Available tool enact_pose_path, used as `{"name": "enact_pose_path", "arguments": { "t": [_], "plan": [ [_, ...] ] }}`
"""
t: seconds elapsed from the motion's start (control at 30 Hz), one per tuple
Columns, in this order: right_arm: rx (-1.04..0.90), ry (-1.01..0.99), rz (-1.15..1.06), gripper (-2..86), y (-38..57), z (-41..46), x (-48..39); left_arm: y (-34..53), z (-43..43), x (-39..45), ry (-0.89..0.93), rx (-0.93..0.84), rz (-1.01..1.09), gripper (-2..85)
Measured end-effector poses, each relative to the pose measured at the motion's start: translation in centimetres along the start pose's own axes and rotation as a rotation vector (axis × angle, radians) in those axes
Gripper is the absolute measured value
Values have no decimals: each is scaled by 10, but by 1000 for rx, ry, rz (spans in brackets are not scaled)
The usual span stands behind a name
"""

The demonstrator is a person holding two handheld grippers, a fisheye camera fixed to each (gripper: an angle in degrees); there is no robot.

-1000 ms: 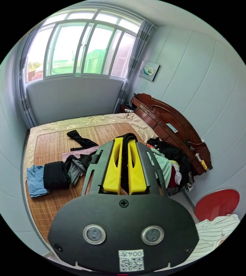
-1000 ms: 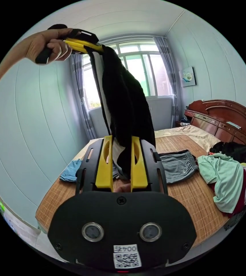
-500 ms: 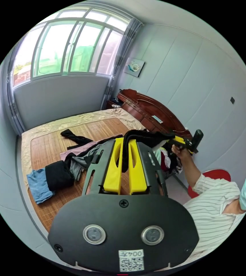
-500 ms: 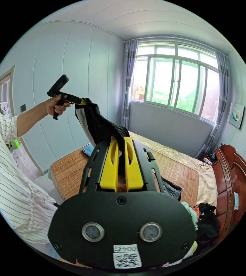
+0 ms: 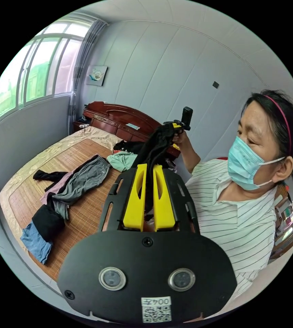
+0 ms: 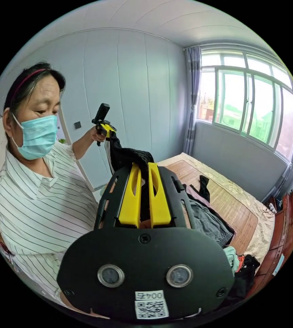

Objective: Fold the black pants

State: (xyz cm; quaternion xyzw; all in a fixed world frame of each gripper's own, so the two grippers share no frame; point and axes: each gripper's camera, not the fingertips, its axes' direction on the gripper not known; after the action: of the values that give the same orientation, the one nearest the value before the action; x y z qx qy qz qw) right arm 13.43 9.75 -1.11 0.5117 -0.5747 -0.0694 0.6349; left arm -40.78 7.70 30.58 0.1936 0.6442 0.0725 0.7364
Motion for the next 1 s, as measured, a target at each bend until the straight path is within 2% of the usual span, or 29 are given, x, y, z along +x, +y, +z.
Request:
{"name": "enact_pose_path", "arguments": {
  "t": [0.13, 0.23, 0.5, 0.57, 0.73, 1.0],
  "plan": [
    [-78, 0, 96, 39, 21, 11, 57, -4, 21, -56, 9, -35, -95, 9],
    [-161, 15, 224, 39, 64, 49, 126, 4, 66, -134, -4, -82, -251, 11],
    [-381, 152, 602, 38, 218, 175, 313, 68, 243, -368, -103, -231, -774, 11],
    [-443, 167, 686, 38, 263, 203, 353, 83, 273, -400, -125, -245, -858, 11],
    [-575, 159, 796, 38, 335, 236, 394, 110, 334, -445, -106, -253, -996, 12],
    [-482, -13, 1032, 38, 440, 226, 418, 143, 373, -491, 15, -145, -1089, 12]
  ]
}}
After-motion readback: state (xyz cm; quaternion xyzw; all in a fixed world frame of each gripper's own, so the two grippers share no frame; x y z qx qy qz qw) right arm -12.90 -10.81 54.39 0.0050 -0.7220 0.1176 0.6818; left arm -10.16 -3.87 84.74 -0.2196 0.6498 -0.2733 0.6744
